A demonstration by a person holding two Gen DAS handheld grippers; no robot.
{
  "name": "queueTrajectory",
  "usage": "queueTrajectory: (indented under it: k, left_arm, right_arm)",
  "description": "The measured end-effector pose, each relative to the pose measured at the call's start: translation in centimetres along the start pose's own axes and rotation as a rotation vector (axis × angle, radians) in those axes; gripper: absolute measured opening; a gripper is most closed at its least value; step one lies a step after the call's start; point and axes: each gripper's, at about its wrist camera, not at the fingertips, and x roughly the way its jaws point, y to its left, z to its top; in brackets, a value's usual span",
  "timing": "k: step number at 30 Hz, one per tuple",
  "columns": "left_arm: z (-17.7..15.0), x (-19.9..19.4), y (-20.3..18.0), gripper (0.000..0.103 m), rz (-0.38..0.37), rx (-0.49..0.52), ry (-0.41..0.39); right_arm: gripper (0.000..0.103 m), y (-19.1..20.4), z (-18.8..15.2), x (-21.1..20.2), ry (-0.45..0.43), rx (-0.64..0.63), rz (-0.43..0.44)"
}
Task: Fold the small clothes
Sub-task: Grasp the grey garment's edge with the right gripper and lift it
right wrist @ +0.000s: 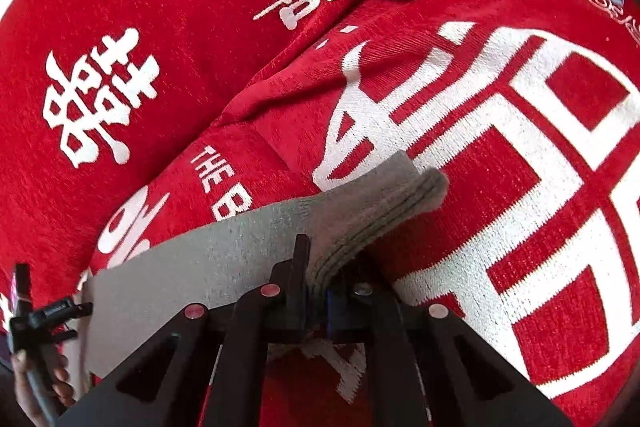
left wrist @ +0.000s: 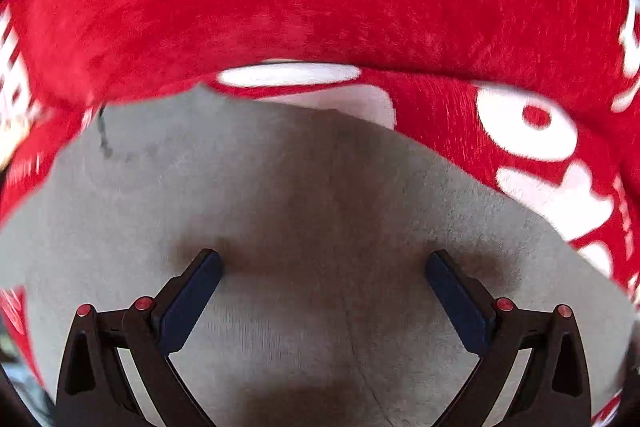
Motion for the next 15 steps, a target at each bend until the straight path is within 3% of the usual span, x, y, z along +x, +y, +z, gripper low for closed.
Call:
queueTrajectory:
  k: [7, 8, 11, 13, 15]
  left_arm:
    - [-10.3, -5.1, 1.0, 0.103, -0.071, 0.077, -0.104]
    - [-10.7, -5.4, 1.0, 0.103, -0.078, 0.08, -0.109]
    - [-8.9, -5.9, 1.2, 0.103, -0.07, 0.089, -0.123]
    - [-6.1, -6.1, 1.6, 0.103, -0.042, 0.037, -0.162]
    - [-2.7, -4.9, 1.9, 0.103, -0.024, -0.018, -0.15]
  right_arm:
    - [0.007, -0.9, 0.0, 0.6, 0.009, 0.049, 0.043]
    - [0.007, -0.8, -0.1, 0.6, 0.009, 0.048, 0.041]
    - [0.008, -0.4, -0.1, 0.6, 0.009, 0.034, 0.023]
    - [0.009, -0.3, -0.1, 0.7, 0.011, 0.03, 0.02]
    - [0.011, -0.2, 0.0, 0.8, 0.016, 0.033, 0.019]
